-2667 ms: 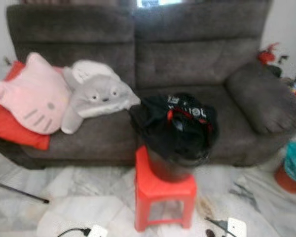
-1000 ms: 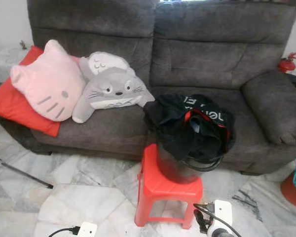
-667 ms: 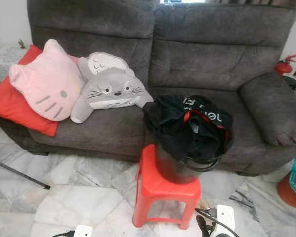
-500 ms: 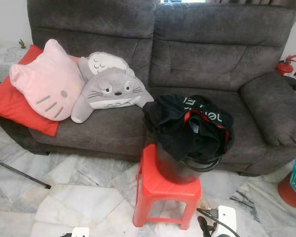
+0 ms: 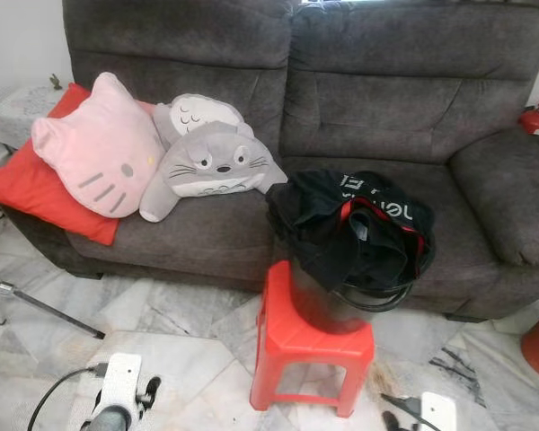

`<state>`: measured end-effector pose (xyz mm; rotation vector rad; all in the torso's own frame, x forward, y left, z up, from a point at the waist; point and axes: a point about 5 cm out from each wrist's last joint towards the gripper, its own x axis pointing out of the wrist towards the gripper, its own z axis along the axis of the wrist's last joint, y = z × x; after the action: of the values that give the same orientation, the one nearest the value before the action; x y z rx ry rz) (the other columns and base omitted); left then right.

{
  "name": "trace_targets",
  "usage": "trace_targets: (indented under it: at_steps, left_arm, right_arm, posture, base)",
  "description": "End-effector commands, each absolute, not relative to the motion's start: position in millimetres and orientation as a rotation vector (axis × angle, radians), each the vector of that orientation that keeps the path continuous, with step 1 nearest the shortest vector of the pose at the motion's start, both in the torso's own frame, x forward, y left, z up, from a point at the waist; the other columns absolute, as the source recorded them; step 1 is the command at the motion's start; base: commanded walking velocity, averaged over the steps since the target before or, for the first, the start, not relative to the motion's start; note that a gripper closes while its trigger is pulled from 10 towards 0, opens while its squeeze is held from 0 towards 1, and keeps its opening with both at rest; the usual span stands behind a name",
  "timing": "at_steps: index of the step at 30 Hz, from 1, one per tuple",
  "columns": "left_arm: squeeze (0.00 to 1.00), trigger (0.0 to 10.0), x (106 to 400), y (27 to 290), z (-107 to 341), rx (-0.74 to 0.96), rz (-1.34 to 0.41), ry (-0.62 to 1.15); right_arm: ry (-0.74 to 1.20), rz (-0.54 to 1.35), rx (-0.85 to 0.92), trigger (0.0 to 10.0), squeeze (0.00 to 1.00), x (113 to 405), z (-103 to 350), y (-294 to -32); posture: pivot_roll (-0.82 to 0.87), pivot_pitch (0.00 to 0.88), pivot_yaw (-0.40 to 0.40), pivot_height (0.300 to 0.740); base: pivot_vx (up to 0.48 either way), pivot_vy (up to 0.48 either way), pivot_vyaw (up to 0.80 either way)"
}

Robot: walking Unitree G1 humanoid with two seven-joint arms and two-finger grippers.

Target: Hang hanger

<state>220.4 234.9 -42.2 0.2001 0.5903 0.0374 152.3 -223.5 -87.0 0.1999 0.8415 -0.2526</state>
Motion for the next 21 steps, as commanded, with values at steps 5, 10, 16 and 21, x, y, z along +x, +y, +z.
trace_targets:
  at_steps: [5,10,16,21]
  left_arm:
    - [0.00,10.0,194.0,225.4,-65.2,0.223,-0.008,0.760]
    - [0.00,10.0,185.8,225.2,-70.1,0.201,0.014,0.791]
    - [0.00,10.0,177.5,227.1,-74.9,0.218,0.003,0.841]
    - [0.00,10.0,175.5,229.7,-75.6,0.230,0.005,0.857]
  right_arm:
    - [0.755,-0.241,0.176,10.0,0.00,170.8,-78.8,-215.9]
    - [0.673,-0.227,0.097,10.0,0.00,177.8,-71.3,-218.7]
    - [0.336,-0.247,0.008,10.0,0.00,185.6,-39.9,-221.6]
    - [0.146,-0.268,-0.062,10.0,0.00,186.4,-8.2,-219.3]
  posture:
    - [-0.10,0.000,-0.030,0.740]
    - [-0.11,0.000,-0.029,0.740]
    - [-0.17,0.000,0.021,0.740]
    - [-0.18,0.000,0.026,0.740]
  base:
    - [0.000,0.000,0.00]
    - [0.000,0.000,0.00]
    - [0.000,0.000,0.00]
    - [0.000,0.000,0.00]
